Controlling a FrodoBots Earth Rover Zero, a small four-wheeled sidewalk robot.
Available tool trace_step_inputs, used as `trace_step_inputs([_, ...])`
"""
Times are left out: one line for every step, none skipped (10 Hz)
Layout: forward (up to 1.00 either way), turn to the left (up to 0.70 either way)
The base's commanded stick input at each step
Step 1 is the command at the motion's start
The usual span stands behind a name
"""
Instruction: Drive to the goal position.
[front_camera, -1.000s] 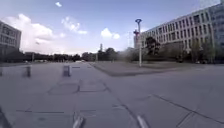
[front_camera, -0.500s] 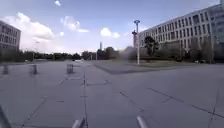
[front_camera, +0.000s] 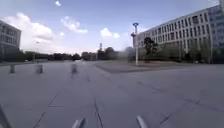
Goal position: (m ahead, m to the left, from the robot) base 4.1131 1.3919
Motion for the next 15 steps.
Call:
trace_step_inputs([-0.42, 0.0])
trace_step_inputs([0.0, 0.0])
trace_step_inputs([0.0, 0.0])
trace_step_inputs([0.0, 0.0])
trace_step_inputs([0.0, 0.0])
trace_step_inputs([0.0, 0.0])
trace_step_inputs([0.0, 0.0])
trace_step_inputs([0.0, 0.0])
trace_step_inputs([0.0, 0.0])
trace_step_inputs([0.0, 0.0])
trace_step_inputs([1.0, 0.27])
trace_step_inputs([1.0, 0.27])
trace_step_inputs([1.0, 0.27])
trace_step_inputs([1.0, 0.27])
trace_step_inputs([1.0, 0.27])
